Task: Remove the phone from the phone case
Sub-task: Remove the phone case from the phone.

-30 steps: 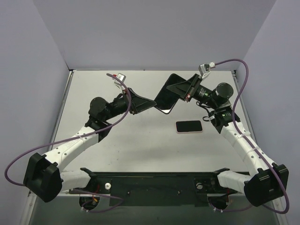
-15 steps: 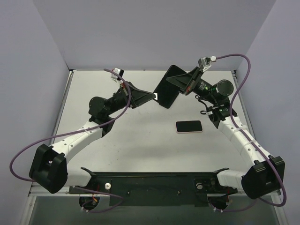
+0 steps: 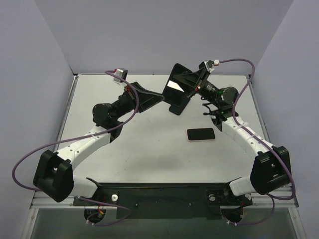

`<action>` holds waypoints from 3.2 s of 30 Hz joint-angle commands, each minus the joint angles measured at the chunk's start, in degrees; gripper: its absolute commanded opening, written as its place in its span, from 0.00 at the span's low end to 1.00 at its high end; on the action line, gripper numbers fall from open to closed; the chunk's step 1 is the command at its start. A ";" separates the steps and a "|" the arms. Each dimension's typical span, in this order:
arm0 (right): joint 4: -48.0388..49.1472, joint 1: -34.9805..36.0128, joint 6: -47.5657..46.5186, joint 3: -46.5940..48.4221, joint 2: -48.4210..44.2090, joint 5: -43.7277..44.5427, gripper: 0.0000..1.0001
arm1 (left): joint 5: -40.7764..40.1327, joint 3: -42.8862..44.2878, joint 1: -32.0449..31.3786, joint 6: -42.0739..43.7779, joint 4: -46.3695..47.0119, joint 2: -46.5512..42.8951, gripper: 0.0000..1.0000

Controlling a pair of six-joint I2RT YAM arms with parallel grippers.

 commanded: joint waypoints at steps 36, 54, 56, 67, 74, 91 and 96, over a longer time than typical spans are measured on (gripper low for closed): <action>17.48 7.24 19.45 4.05 -2.26 4.72 0.00 | 1.22 2.37 -1.92 57.93 -44.71 -8.50 0.00; -28.76 4.07 -39.26 8.71 -13.95 -0.74 0.00 | 7.18 1.23 -4.02 36.35 -44.29 -15.98 0.77; -27.62 4.34 -39.70 8.27 -14.04 0.49 0.00 | 7.37 2.03 -3.94 33.00 -41.31 -15.44 0.74; -33.76 6.63 -47.00 8.97 -13.51 4.28 0.00 | 10.09 -1.40 -4.11 16.90 -18.79 -10.96 0.51; -34.55 7.06 -47.53 9.50 -14.13 6.29 0.00 | 10.97 -0.17 -4.55 17.25 -19.49 -10.34 0.46; -42.90 6.89 -47.44 10.20 -14.30 11.83 0.00 | 11.15 2.38 -6.57 23.65 -25.91 -10.78 0.53; -43.96 6.80 -45.51 10.38 -13.78 12.28 0.00 | 10.27 3.26 -6.92 26.30 -28.19 -11.22 0.42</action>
